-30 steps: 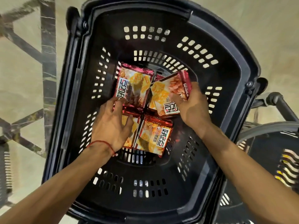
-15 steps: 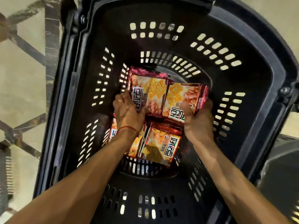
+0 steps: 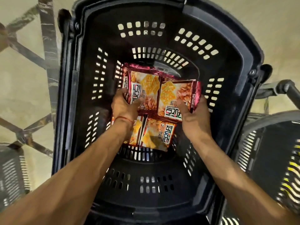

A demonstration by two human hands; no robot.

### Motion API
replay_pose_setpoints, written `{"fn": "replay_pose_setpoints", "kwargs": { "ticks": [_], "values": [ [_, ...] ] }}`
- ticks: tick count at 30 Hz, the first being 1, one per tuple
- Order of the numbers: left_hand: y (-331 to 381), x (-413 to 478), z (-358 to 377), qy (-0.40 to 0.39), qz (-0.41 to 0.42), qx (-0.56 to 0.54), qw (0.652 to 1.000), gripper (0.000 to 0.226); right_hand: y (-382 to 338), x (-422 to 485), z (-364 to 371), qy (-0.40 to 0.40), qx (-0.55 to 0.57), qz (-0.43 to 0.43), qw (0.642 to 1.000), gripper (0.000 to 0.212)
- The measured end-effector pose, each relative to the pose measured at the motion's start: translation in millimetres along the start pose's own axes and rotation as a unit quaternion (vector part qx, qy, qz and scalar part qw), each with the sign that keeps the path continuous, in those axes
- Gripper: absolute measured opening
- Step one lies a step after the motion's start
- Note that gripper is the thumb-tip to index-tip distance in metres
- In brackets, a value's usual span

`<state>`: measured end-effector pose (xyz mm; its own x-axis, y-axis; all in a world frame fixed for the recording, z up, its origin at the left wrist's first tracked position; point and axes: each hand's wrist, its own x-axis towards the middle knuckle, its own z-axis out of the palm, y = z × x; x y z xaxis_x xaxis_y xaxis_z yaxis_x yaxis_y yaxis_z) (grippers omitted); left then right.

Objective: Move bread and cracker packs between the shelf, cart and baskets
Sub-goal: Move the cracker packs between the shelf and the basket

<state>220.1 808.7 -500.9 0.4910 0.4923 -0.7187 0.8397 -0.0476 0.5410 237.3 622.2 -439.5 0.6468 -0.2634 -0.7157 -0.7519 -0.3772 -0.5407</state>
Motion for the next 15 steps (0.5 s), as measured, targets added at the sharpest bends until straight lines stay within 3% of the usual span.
{"fn": "replay_pose_setpoints", "kwargs": {
  "ticks": [4,9,15],
  "values": [
    [26.6,-61.8,-38.1,-0.033,-0.003,-0.054,0.998,0.055,-25.3,-58.4,-36.6,-0.010,-0.004,-0.001,1.000,0.061],
    [81.8,-170.1,-100.8,-0.052,0.015,-0.042,0.998,0.053,-67.7,-149.5,-104.1,-0.012,0.010,-0.002,1.000,0.054],
    [139.4,-290.7,-173.5,-0.086,0.026,-0.043,0.995,0.044,-114.0,-258.6,-194.7,-0.055,0.035,-0.039,0.997,0.030]
  ]
}}
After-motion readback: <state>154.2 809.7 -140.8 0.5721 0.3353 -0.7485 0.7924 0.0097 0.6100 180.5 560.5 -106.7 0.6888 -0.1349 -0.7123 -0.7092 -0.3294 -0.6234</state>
